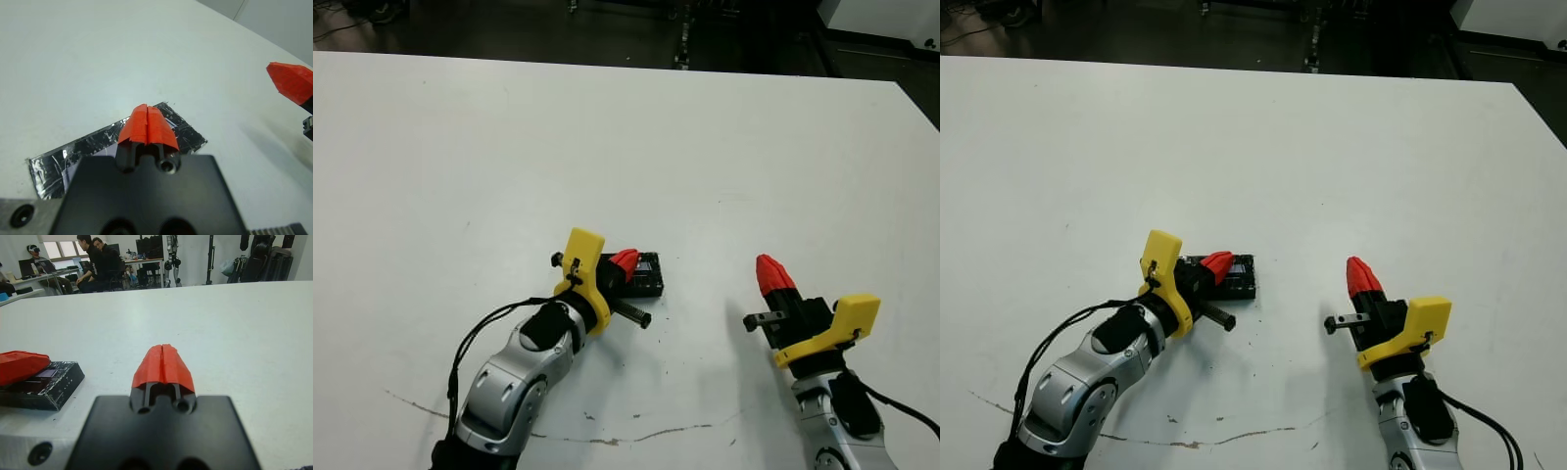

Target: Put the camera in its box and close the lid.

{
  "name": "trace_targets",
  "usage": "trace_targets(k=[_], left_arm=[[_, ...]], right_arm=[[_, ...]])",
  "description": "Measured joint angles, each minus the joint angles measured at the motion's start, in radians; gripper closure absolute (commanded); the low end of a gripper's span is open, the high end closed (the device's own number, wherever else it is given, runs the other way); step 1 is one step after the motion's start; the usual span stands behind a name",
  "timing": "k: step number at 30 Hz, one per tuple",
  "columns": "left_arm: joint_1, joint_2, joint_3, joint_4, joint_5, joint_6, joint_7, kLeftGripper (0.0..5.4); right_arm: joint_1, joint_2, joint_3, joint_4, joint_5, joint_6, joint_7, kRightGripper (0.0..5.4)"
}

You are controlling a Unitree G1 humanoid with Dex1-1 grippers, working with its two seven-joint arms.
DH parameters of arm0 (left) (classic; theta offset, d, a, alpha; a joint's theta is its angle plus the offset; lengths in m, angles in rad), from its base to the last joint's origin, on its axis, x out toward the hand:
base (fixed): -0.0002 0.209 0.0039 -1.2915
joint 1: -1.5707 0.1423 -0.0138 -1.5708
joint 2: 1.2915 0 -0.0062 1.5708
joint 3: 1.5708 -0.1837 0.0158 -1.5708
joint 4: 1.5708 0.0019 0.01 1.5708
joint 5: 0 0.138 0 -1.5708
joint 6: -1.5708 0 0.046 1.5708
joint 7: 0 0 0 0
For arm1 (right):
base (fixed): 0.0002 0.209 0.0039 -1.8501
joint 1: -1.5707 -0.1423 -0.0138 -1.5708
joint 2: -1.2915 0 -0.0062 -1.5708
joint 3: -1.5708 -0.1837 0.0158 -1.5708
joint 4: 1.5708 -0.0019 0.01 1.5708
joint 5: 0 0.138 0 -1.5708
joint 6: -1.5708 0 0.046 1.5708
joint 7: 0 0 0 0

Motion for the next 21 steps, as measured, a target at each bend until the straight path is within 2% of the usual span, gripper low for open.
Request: trace_targets(k=[7,12,17,21], left_arm=[[0.005,-0.016,0.032,-0.027,-0.036,0.070,0.003,5.39],[0.047,-0.008,0.048,-0.088,-0.079,0.093,-0.011,5.39],[0.104,0.054,0.062,-0.172,-0.086,0.015,-0.055,5.39],[0.108,0.077,0.128,-0.250,-0.083,-0.114,-0.069,5.39]], right_arm=[[0.000,0.000,0.000,-0.001,0.001,0.000,0.000,5.40],[0.001,0.000,0.000,0.000,0.000,-0.002,0.001,5.40],[0.004,0.002,0.001,0.000,-0.001,-0.002,0.000,5.40],[0.004,0.004,0.004,0.000,-0.002,-0.002,0.000,5.40]])
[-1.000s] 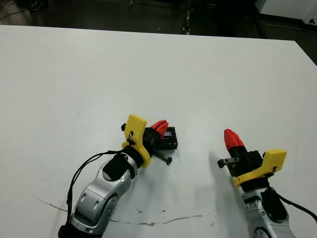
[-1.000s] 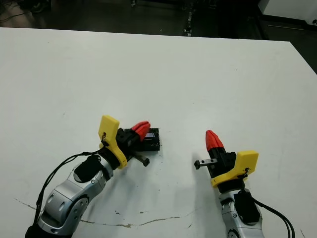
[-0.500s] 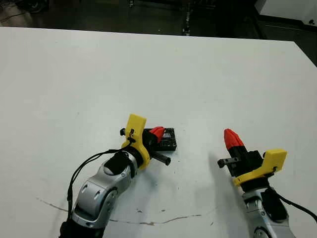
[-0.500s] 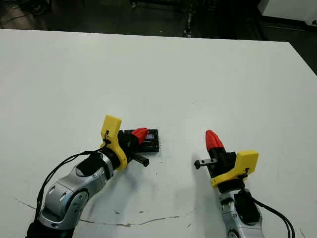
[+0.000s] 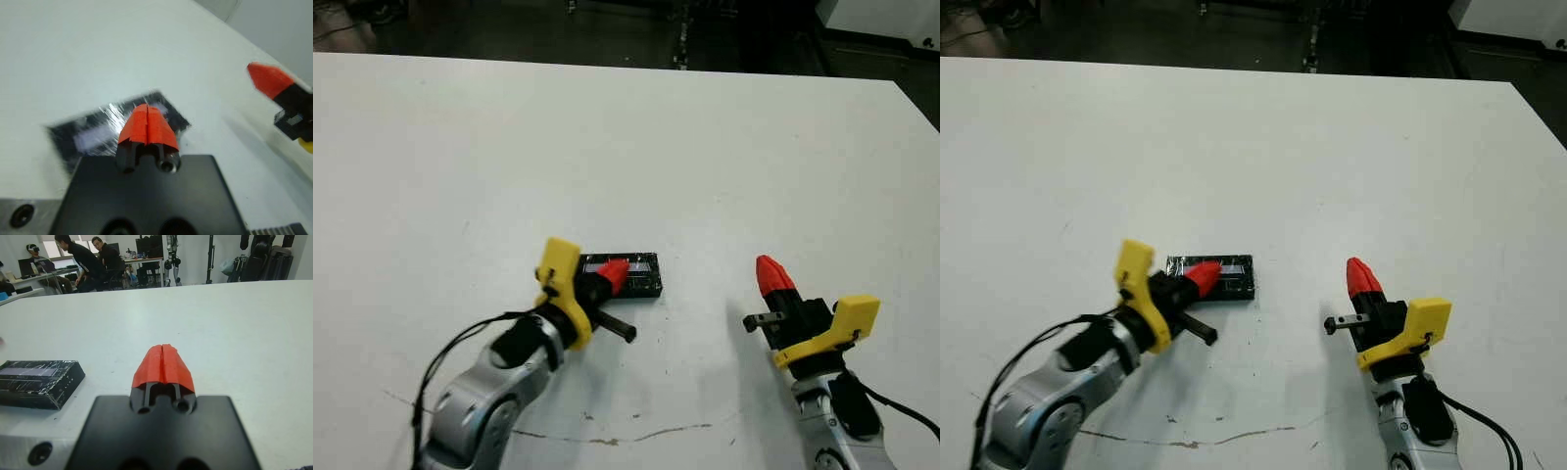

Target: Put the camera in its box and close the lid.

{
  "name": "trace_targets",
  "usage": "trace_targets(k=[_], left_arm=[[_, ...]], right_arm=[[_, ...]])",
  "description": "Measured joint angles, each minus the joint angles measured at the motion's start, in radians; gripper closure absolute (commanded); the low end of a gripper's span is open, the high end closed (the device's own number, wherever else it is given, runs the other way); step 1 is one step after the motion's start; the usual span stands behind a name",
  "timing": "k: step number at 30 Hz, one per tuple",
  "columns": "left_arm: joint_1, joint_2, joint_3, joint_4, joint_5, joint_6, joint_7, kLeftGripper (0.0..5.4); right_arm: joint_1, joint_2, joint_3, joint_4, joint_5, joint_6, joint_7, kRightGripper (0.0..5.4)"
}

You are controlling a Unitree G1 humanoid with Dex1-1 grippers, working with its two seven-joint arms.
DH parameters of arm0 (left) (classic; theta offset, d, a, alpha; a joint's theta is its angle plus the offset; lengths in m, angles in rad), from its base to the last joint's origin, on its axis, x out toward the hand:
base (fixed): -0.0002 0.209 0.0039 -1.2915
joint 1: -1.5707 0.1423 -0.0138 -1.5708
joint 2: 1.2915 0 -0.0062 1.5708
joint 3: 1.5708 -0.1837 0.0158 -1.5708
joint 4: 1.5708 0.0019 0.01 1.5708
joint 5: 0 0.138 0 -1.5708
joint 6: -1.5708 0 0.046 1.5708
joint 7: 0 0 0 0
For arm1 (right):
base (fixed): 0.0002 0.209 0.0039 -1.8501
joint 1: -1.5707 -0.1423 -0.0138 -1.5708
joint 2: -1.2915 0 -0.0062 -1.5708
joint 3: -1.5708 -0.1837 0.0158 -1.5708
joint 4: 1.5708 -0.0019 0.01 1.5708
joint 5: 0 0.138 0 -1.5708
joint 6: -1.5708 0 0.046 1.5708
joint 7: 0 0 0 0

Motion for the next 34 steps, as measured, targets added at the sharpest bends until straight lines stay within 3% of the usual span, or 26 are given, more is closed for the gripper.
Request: trace_targets(k=[5,7,13,21,28,34], left_arm=[[0.010,0.026,0.117,0.028,0.083,-0.369,-0.012,5.39],[0.018,0.036,0.178,0.055,0.104,-0.457,-0.005,5.39],[0.042,0.062,0.315,0.286,0.160,-0.768,0.001,5.39],[0.130,0.006,0.347,0.453,0.227,-0.940,0.099,5.39],[0.167,-0.018,0.337,0.491,0.237,-1.016,0.119,5.39],[0.173,-0.029,0.292,0.477,0.268,-1.012,0.137,5.39]], right_arm=[[0.001,0.002,-0.001,-0.001,0.000,0.000,-0.007,5.40],[0.001,0.002,-0.003,-0.002,0.001,0.000,-0.010,5.40],[-0.008,0.002,-0.012,-0.004,0.004,0.001,-0.015,5.40],[-0.049,-0.001,-0.034,-0.022,0.043,0.009,-0.015,5.40],[-0.059,-0.002,-0.028,-0.035,0.037,0.026,-0.030,5.40],[-0.059,-0.002,-0.025,-0.035,0.036,0.025,-0.031,5.40]])
